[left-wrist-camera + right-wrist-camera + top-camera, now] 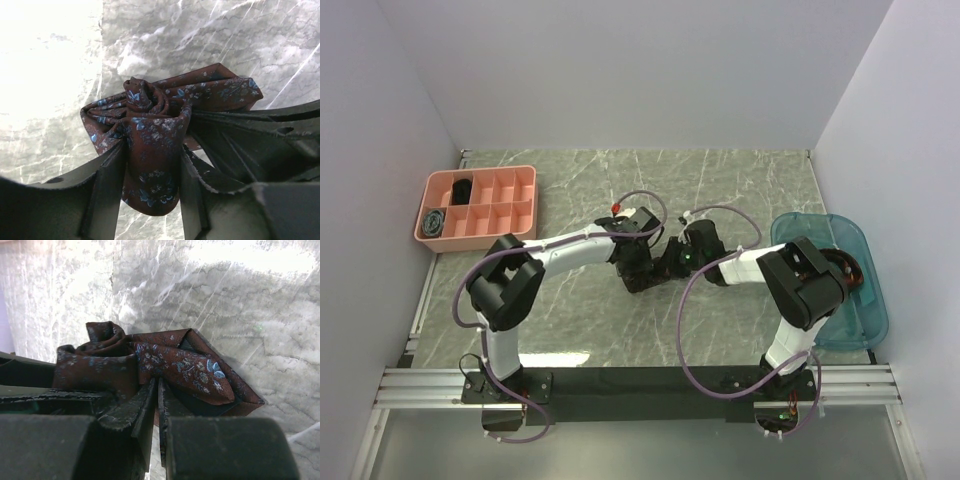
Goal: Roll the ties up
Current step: Roll the tie
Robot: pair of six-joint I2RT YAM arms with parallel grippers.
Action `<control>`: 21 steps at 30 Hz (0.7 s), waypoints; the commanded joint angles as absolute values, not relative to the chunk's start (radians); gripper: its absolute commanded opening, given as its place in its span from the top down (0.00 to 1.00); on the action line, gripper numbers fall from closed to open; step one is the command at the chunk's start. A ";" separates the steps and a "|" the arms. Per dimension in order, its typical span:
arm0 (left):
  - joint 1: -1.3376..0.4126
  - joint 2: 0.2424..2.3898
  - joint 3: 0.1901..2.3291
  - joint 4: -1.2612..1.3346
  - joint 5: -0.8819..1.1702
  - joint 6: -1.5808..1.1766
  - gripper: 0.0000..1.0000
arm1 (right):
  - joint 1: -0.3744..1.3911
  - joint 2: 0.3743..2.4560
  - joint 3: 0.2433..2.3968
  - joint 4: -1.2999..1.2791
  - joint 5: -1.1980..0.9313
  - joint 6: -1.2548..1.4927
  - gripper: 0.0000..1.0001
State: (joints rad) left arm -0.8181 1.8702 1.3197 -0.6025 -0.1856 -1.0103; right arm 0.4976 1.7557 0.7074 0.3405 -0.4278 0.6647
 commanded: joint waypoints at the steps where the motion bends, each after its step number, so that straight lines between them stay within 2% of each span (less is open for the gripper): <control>1: -0.836 1.922 1.335 -0.588 -0.176 -1.003 0.51 | 0.506 1.778 0.658 0.330 -0.437 0.672 0.87; 4: -0.839 1.934 1.330 -0.572 -0.173 -1.011 0.48 | 0.506 1.740 0.647 0.325 -0.431 0.658 0.86; 5: -0.839 1.937 1.330 -0.571 -0.173 -1.012 0.42 | 0.505 1.726 0.647 0.322 -0.422 0.654 0.83; 6: -0.842 1.942 1.328 -0.565 -0.173 -1.014 0.41 | 0.505 1.698 0.644 0.316 -0.411 0.646 0.82; 11: -0.848 1.941 1.301 -0.537 -0.179 -1.045 0.41 | 0.480 1.628 0.630 0.305 -0.402 0.627 0.74; 19: -0.853 1.885 1.261 -0.505 -0.210 -1.095 0.42 | 0.449 1.510 0.595 0.333 -0.445 0.600 0.73; 21: -0.856 1.881 1.255 -0.499 -0.210 -1.103 0.41 | 0.446 1.477 0.572 0.351 -0.446 0.598 0.67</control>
